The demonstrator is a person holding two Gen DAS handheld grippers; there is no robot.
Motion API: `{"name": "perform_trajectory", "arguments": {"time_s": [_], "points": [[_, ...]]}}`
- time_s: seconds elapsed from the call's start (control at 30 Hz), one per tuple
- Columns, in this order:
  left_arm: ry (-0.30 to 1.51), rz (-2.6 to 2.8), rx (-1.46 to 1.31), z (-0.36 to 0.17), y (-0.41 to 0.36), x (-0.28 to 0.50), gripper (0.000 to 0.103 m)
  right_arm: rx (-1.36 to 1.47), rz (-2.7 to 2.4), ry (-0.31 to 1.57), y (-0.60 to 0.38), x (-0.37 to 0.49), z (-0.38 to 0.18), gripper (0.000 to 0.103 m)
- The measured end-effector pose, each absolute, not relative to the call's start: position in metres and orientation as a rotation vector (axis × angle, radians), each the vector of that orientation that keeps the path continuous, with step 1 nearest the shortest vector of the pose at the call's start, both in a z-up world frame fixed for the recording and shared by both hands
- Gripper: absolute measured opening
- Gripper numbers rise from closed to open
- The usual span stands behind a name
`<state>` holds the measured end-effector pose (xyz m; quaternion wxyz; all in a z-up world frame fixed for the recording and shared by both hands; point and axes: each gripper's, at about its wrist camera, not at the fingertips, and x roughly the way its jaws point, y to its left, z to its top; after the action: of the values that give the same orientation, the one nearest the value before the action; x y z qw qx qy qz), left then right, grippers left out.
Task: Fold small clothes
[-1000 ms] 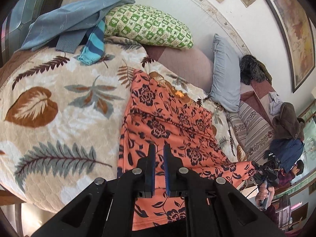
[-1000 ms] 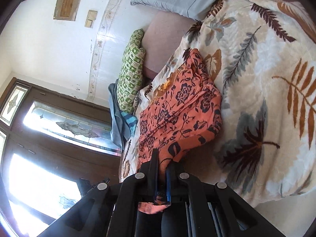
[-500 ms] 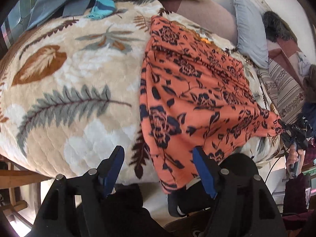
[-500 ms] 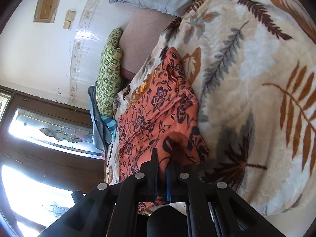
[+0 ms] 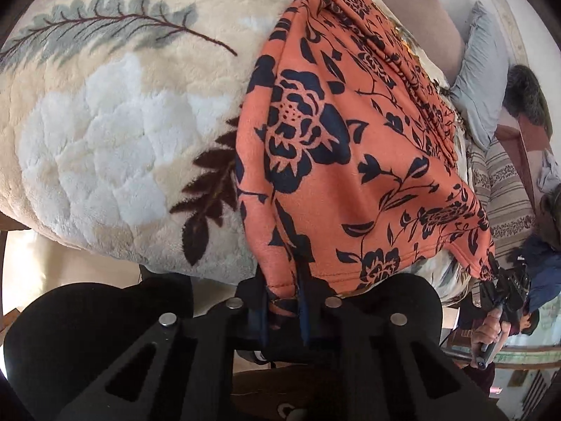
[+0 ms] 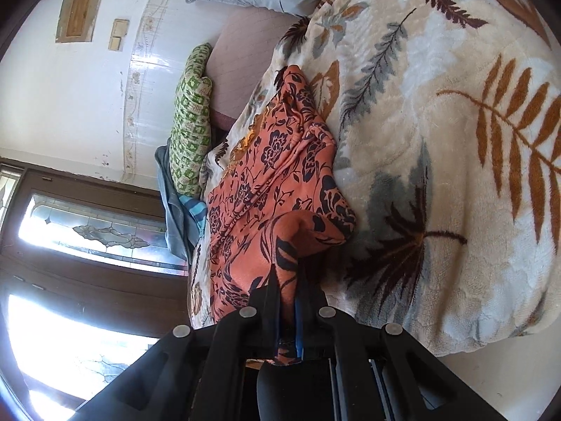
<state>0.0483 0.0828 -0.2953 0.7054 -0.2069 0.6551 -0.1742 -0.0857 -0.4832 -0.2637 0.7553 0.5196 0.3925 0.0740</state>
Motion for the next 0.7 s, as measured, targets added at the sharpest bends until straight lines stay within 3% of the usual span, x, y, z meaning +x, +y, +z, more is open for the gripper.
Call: {"name": "perform_trajectory", "arguments": {"time_s": [0.17, 0.33, 0.53, 0.7], "points": [[1.378, -0.444, -0.471, -0.271, 0.080, 0.054, 0.011, 1.131, 0.169, 0.851, -0.483, -0.086, -0.257, 0.006], [1.251, -0.519, -0.521, -0.211, 0.088, 0.088, 0.011, 1.088, 0.199, 0.785, -0.490, -0.072, -0.217, 0.006], [1.143, -0.542, -0.447, -0.150, 0.069, 0.171, 0.011, 1.051, 0.218, 0.733, -0.498, -0.011, -0.181, 0.006], [1.140, -0.507, -0.407, -0.141, 0.037, 0.268, 0.011, 1.054, 0.195, 0.721, -0.514, 0.063, -0.181, 0.006]]}}
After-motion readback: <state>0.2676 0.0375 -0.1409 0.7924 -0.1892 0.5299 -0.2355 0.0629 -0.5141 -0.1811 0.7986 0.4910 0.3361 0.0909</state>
